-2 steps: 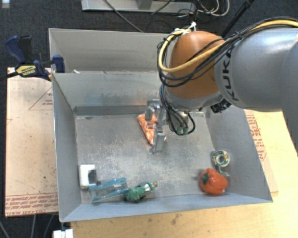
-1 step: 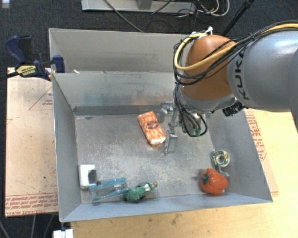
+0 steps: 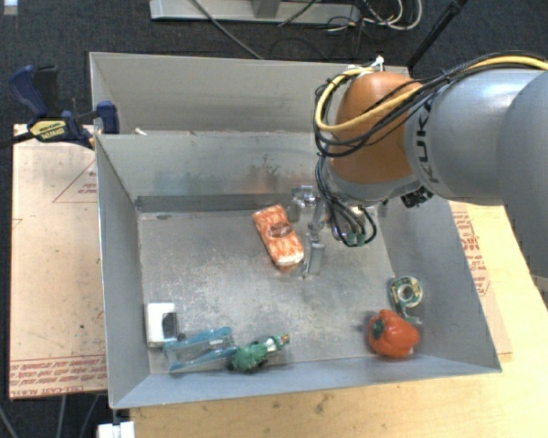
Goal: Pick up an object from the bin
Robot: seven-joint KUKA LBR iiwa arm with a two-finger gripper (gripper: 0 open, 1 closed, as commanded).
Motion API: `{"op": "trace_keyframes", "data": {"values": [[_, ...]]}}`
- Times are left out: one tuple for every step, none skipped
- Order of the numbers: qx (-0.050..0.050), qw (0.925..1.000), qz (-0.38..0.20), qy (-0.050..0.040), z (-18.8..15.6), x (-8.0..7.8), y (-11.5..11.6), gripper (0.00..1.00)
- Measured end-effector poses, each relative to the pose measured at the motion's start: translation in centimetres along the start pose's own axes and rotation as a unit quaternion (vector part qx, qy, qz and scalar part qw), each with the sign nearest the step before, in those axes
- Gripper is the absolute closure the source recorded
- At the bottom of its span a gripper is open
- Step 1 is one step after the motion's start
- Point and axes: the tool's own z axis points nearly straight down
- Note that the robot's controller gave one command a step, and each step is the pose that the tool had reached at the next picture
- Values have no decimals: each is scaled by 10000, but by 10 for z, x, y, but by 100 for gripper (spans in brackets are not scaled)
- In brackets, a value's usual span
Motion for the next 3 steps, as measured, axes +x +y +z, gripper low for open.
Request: {"op": "trace_keyframes", "data": {"values": [[-8,9996,282,35,30,-12,29,0],[-7,9999,-169,14,37,-42,-20,100],[-8,9999,-166,14,37,-42,-20,100]]}}
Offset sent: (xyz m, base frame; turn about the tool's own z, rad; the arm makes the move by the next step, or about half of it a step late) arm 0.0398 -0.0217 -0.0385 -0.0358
